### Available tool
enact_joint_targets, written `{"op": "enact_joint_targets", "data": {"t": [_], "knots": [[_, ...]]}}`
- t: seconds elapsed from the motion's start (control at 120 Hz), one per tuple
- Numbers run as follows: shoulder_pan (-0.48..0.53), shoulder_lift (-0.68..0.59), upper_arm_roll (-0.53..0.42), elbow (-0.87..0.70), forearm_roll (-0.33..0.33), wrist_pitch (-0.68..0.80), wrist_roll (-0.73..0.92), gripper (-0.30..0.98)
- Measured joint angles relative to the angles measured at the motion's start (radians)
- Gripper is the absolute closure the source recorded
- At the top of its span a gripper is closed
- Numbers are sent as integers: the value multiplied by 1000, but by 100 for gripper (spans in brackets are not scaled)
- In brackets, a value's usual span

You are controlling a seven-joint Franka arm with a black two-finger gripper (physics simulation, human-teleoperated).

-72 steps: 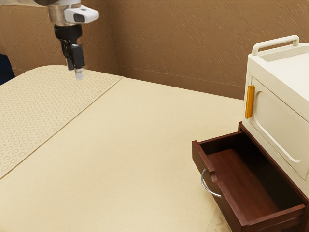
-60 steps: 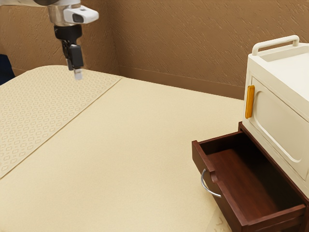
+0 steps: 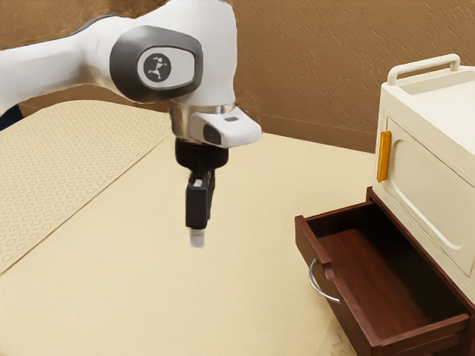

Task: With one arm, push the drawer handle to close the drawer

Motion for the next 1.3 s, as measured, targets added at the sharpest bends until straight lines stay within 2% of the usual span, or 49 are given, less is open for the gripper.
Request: {"op": "enact_joint_targets", "data": {"t": [0.142,0.217,0.283,0.408,0.517,0.6,0.817,1.0,1.3], "knots": [[3,5,-58,-109,-46,118,-77,35],[5,12,-66,-139,-62,155,-139,48],[10,31,-68,-146,-41,188,-199,57],[13,153,-62,-141,8,285,-289,68],[28,265,-61,-120,98,355,-353,73],[-2,311,-62,-117,146,408,-395,75],[-90,333,-67,-96,190,492,-481,78],[-132,441,-67,-9,270,522,-533,78],[-196,502,-67,28,368,582,-589,79]]}}
